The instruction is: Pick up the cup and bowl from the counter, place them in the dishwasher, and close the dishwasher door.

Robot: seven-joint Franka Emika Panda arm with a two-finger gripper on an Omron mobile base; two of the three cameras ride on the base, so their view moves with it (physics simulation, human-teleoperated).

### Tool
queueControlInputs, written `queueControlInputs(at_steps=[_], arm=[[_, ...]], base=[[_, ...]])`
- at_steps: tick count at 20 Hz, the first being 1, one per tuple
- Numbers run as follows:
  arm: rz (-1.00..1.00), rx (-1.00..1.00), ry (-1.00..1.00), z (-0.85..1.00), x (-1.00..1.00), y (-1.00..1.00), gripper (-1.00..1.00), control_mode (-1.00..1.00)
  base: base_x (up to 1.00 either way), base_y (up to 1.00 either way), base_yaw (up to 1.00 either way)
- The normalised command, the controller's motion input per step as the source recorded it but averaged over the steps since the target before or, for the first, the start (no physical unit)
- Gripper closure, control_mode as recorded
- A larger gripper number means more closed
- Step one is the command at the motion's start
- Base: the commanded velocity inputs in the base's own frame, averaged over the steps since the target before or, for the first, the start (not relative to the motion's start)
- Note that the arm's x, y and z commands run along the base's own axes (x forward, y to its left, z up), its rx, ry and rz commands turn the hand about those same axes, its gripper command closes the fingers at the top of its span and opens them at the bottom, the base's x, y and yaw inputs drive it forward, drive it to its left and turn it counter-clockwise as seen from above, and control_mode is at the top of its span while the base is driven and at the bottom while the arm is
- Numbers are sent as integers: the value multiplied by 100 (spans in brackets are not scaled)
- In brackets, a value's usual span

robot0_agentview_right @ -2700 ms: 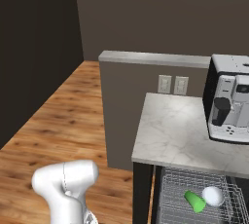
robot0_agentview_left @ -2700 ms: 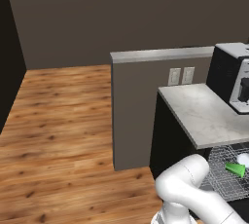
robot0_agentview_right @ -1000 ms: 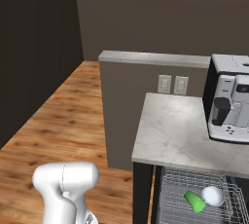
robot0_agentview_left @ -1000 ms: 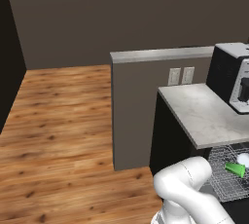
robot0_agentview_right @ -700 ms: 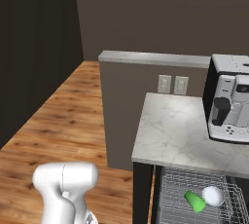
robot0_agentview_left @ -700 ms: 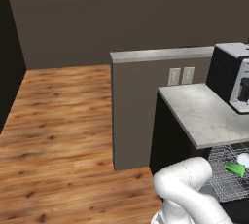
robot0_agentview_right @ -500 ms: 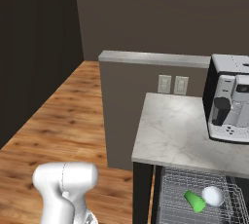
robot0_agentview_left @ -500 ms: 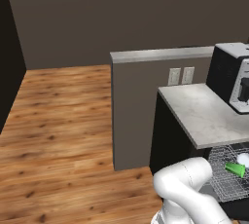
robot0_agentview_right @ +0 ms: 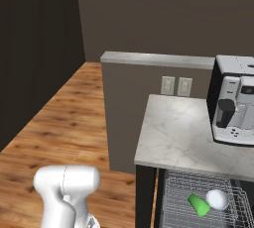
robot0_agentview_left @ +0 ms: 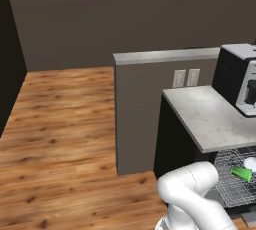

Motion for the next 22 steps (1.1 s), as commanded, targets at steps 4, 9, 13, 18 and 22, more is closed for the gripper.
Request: queueControlInputs(at_steps=[4,9,13,18,22], arm=[[0,0,-15,0,94,7,-100,-100],[0,0,-13,0,93,6,-100,-100],[0,0,-12,0,90,1,-100,-100],[-1,-3,-11,0,98,0,-100,-100],[-2,-5,-12,0,86,0,-100,-100]], base=[[0,0,0],[0,0,0],[0,0,0],[0,0,0],[0,0,0]])
